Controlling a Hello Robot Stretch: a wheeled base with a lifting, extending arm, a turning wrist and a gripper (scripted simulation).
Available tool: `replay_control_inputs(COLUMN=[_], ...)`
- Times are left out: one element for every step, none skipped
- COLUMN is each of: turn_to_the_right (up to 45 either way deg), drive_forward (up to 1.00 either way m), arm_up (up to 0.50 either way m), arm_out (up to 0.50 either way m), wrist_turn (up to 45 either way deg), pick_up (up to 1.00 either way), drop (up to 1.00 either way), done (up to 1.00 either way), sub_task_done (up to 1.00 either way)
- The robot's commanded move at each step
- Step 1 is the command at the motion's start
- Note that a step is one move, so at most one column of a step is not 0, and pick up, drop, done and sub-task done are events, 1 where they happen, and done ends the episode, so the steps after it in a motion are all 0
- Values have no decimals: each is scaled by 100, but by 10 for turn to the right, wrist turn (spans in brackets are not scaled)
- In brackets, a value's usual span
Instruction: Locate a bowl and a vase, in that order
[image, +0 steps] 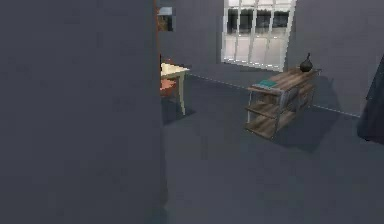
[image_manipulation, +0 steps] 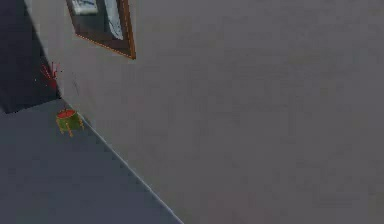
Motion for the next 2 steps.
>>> replay_control_inputs(turn_to_the_right=[150,0], drive_forward=[0,100], arm_up=[0,0], arm_out=[0,0], wrist_turn=[0,0], pick_up=[0,0], drop=[0,0], done=[0,0], sub_task_done=[0,0])
